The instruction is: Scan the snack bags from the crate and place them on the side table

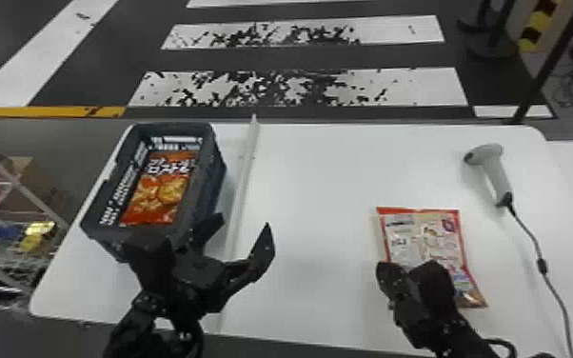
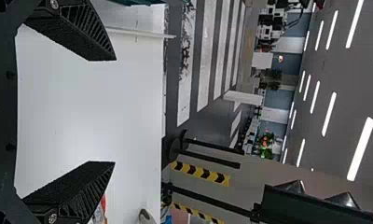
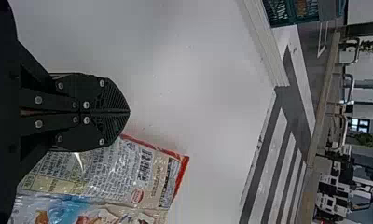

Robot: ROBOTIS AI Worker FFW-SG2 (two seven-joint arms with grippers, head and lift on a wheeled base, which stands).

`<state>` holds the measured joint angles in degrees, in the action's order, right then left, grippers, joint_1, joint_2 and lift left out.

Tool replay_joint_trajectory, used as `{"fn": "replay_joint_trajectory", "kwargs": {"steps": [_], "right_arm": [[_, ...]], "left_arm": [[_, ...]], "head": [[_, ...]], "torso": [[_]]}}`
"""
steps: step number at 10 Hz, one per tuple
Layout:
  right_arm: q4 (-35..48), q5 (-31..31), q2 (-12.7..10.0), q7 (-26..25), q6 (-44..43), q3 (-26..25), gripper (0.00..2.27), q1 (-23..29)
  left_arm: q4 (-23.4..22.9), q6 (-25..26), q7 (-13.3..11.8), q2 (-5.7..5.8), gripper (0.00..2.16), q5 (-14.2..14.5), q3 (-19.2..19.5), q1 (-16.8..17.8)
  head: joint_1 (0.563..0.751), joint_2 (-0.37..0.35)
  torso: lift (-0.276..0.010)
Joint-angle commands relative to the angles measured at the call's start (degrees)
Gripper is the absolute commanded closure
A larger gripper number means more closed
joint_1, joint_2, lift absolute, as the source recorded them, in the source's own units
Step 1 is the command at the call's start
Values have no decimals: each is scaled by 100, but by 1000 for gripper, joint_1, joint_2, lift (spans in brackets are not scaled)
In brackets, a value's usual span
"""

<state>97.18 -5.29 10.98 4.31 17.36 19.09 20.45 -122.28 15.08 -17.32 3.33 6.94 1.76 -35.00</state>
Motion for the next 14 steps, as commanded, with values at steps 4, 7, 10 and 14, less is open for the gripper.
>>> {"fn": "replay_joint_trajectory", "kwargs": {"steps": [4, 7, 10, 14], "right_arm": [[1514, 450, 0, -9, 18, -414, 1028, 591], [1611, 828, -9, -9, 721, -1320, 36, 205], [1119, 837, 0, 70, 721, -1856, 66, -384], [-296, 767, 211, 79, 738, -1917, 70, -1571]], "left_arm": [[-68, 0, -17, 10, 80, 0, 0, -33], [-182, 0, -26, 19, 80, 0, 18, -156], [-340, -18, -26, 10, 80, 0, 35, -323], [-525, -70, -26, 10, 80, -17, 70, -596]], "head": [[695, 129], [695, 59], [695, -49], [695, -131]], "torso": [[-50], [-50], [-50], [-50]]}}
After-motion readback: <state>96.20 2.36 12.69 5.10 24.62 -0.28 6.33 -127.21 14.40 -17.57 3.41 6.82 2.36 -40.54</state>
